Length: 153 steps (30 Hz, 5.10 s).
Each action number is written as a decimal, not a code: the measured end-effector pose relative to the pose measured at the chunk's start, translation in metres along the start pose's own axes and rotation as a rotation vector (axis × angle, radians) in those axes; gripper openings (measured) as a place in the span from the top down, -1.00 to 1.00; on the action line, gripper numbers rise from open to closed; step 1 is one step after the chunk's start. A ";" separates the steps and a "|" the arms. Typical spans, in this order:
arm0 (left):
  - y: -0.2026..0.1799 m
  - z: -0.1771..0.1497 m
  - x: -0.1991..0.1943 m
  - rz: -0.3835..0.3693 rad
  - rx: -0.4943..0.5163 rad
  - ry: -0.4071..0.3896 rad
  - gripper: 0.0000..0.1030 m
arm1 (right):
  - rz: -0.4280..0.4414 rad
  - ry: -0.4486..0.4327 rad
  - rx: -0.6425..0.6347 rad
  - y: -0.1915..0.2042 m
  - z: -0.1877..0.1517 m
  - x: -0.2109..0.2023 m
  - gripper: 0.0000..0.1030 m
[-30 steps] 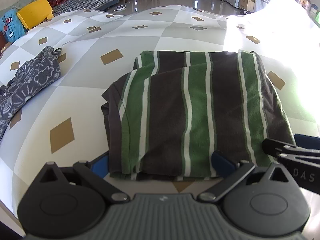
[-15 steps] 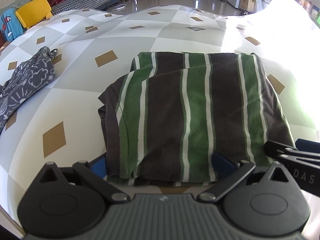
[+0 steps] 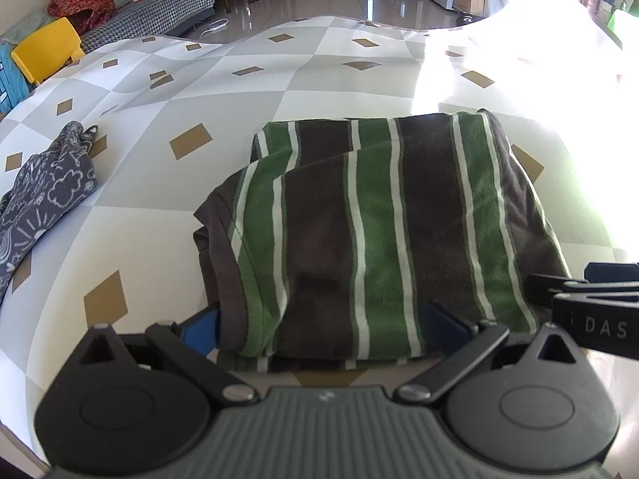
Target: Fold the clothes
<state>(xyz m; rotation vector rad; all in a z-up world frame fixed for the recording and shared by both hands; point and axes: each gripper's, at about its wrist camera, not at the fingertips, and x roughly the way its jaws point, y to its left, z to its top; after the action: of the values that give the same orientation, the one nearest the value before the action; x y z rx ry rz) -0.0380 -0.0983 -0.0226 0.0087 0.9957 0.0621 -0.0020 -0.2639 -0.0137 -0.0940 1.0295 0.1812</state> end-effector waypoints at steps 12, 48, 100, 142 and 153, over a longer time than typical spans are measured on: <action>0.017 0.002 -0.011 0.022 0.095 0.009 -1.00 | 0.067 0.043 -0.119 -0.010 0.015 -0.010 -0.15; 0.093 0.063 0.062 -0.377 0.071 0.178 -1.00 | 0.418 0.129 -0.059 -0.054 0.059 0.044 -0.16; 0.032 0.070 0.068 -0.379 0.252 0.083 -0.83 | 0.420 -0.017 -0.213 -0.019 0.056 0.053 -0.17; 0.056 0.084 0.063 -0.241 0.104 0.012 0.05 | 0.289 -0.047 -0.198 -0.009 0.078 0.056 0.10; 0.053 0.083 0.069 -0.240 0.099 0.025 0.01 | 0.312 -0.072 -0.195 -0.003 0.076 0.066 -0.21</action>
<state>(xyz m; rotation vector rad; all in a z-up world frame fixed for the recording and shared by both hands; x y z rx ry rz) 0.0660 -0.0396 -0.0334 -0.0216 1.0179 -0.2074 0.0961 -0.2472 -0.0310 -0.1025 0.9488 0.5659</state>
